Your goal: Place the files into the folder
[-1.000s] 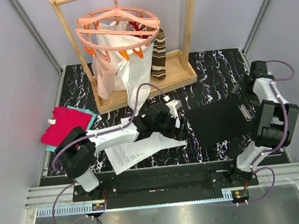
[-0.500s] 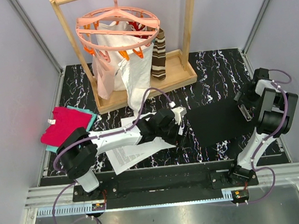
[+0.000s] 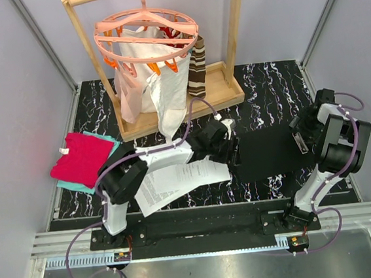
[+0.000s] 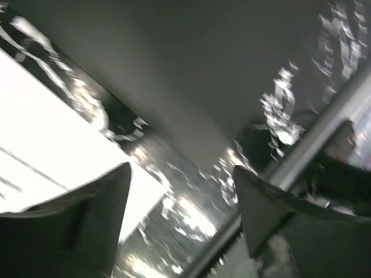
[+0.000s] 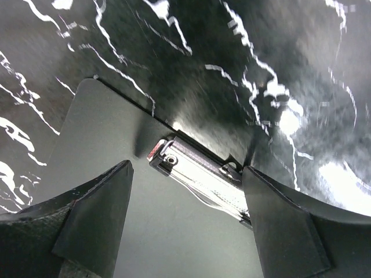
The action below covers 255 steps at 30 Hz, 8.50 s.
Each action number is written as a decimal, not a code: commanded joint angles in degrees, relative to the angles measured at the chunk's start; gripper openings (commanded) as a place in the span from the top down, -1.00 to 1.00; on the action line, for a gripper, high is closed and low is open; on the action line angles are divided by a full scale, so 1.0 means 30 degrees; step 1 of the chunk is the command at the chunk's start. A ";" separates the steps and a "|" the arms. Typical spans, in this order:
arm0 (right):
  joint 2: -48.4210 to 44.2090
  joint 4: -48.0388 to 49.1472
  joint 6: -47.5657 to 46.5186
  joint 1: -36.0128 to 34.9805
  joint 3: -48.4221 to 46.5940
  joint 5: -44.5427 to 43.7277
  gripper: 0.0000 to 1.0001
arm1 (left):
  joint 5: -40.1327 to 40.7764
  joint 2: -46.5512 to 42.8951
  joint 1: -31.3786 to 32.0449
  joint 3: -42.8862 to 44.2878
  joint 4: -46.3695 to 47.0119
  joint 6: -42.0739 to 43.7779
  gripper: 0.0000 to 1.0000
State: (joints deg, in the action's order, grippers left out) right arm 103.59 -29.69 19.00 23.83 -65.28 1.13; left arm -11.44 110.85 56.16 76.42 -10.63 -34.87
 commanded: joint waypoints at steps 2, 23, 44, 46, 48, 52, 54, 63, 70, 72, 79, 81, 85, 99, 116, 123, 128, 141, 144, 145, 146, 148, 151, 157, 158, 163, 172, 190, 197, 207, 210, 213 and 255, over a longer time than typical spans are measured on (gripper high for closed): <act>-0.0517 -0.0971 0.0990 -0.0035 0.0986 0.0679 -0.69 | 0.1294 0.1545 -0.0790 0.0922 0.0262 -0.0183 -0.34; -0.3007 -0.0181 0.1078 -0.0181 0.3830 0.2879 -0.68 | 0.0912 0.4039 -0.2577 0.2682 0.0792 0.0051 -0.34; -0.4653 0.0411 0.2136 -1.1320 -0.1086 0.3819 -0.99 | 0.3343 -0.9346 -0.3338 -0.7597 0.1228 0.0436 -0.77; -0.2662 -0.0033 0.1430 -1.2714 -0.2963 0.3316 -0.99 | 0.3607 -0.9818 -0.4040 -0.9209 0.1812 0.0083 -0.72; -0.0967 -0.0238 0.1051 -1.4385 -0.4278 0.2968 -0.99 | 0.3726 -1.0521 -0.4625 -1.0553 0.2282 -0.0415 -0.70; 0.1149 -0.0444 0.0200 -1.6438 -0.5632 0.2057 -0.87 | 0.4807 -1.1488 -0.5155 -1.2258 0.3454 -0.1118 -0.68; 0.2259 -0.0735 -0.0268 -1.7227 -0.6332 0.1708 -0.73 | 0.4665 -1.1841 -0.5563 -1.3135 0.4187 -0.1937 -0.68; 0.4519 -0.1469 -0.1501 -1.8550 -0.7538 0.0590 -0.73 | 0.5571 -1.2486 -0.6063 -1.5276 0.4541 -0.4634 -0.72; 0.5078 -0.1324 -0.1501 -1.8755 -0.6836 0.1674 -0.86 | 0.4987 -1.2311 -0.6357 -1.5718 0.4774 -0.4810 -0.72; 0.5050 -0.1207 -0.1414 -1.8901 -0.6485 0.1793 -0.86 | 0.4782 -1.2310 -0.6328 -1.5865 0.5066 -0.4957 -0.72; 0.4289 0.0578 -0.0067 -1.9049 -0.4873 0.3988 -0.86 | 0.4605 -1.2018 -0.6328 -1.6158 0.5478 -0.5221 -0.72; 0.4055 0.0815 0.0431 -1.9049 -0.4639 0.4632 -0.85 | 0.4518 -1.2018 -0.6328 -1.6275 0.5624 -0.5279 -0.72; 0.3732 0.1664 0.1251 -1.9049 -0.4345 0.5863 -0.87 | 0.4517 -1.2163 -0.6328 -1.6450 0.5654 -0.5310 -0.72; 0.1565 0.1081 0.1605 -1.9107 -0.2910 0.4021 -0.91 | 0.3264 -1.3598 -0.6357 -1.5339 0.4952 -0.3904 -0.68; 0.0596 0.3332 0.5529 -2.0132 0.0459 0.3023 -0.99 | 0.3697 -0.9646 -0.6357 -1.5482 0.7499 -0.6275 -0.75; 0.1358 0.4447 0.6262 -2.0572 0.0782 0.3754 -0.98 | 0.3492 -0.9556 -0.6357 -1.6538 0.8291 -0.6862 -0.73; 0.0803 0.5587 0.6466 -2.0543 0.1016 0.4604 -0.99 | 0.3608 -0.9908 -0.6357 -1.6860 0.8203 -0.6716 -0.73; -0.0836 0.9722 0.8490 -2.0397 0.2246 0.6219 -0.99 | 0.3345 -1.0522 -0.6357 -1.7212 0.8116 -0.6218 -0.72; -0.1510 1.0717 0.8606 -2.0134 0.2743 0.6070 -1.00 | 0.3316 -1.0903 -0.6357 -1.7329 0.8085 -0.6013 -0.72; -0.1658 1.0863 0.8636 -1.9929 0.2861 0.6099 -0.99 | 0.3287 -1.1020 -0.6357 -1.7330 0.8056 -0.5983 -0.72; -0.1804 1.1183 0.8723 -1.9811 0.3123 0.6186 -1.00 | 0.3287 -1.1079 -0.6357 -1.7301 0.7998 -0.5838 -0.72; -0.2098 1.2030 0.8811 -1.9519 0.3388 0.6596 -0.99 | 0.3199 -1.1196 -0.6357 -1.7242 0.7910 -0.5604 -0.72; -0.1719 1.3058 0.8987 -1.9429 0.3536 0.7680 -0.99 | 0.2908 -1.1110 -0.6357 -1.7155 0.7939 -0.5456 -0.72; -0.1132 1.4526 0.8960 -1.9429 0.3975 0.8678 -0.99 | 0.2584 -1.1080 -0.6357 -1.6949 0.7822 -0.5222 -0.72; -0.1161 1.4439 0.8581 -1.9429 0.4033 0.8591 -0.99 | 0.2584 -1.1109 -0.6357 -1.6920 0.7735 -0.5192 -0.72; -0.1980 1.2803 0.6735 -1.9459 0.4122 0.8092 -0.93 | 0.2759 -1.1518 -0.6357 -1.6949 0.7471 -0.4929 -0.72; -0.1660 1.2007 0.5999 -1.9458 0.4005 0.8472 0.12 | 0.2731 -1.1986 -0.6328 -1.6657 0.7178 -0.4169 -0.72; -0.6961 -0.4718 -0.2491 -1.0968 0.1661 0.1888 1.00 | 0.2819 -1.3486 -0.4016 -1.1004 0.3982 -0.1705 -0.80; -0.5531 -0.5717 -0.3785 -0.9674 0.0081 -0.1895 1.00 | 0.2290 -0.9126 -0.2345 -0.8398 0.4599 -0.2350 -0.75; -0.2715 -0.5252 -0.5690 -0.9206 -0.1298 -0.5120 1.00 | 0.0478 -0.3291 -0.1377 -0.3623 0.5915 -0.3606 -0.71; -0.2772 -0.4579 -0.5487 -0.9088 -0.1386 -0.5442 0.28 | -0.0517 -0.1621 -0.1377 -0.2803 0.7086 -0.4427 -0.71; -0.3065 -0.4370 -0.3707 -0.8273 -0.1414 -0.7662 -0.91 | -0.0930 -0.0127 -0.1260 -0.1720 0.7616 -0.4518 -0.70; -0.2710 -0.0150 0.1809 -0.4984 0.1954 0.8511 -0.93 | 0.0710 0.0289 -0.2021 0.1127 0.0848 -0.0446 -0.72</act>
State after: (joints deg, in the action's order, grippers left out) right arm 99.70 -32.01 20.97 14.04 -59.68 22.31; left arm -7.79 116.40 49.80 77.76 -7.97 -37.41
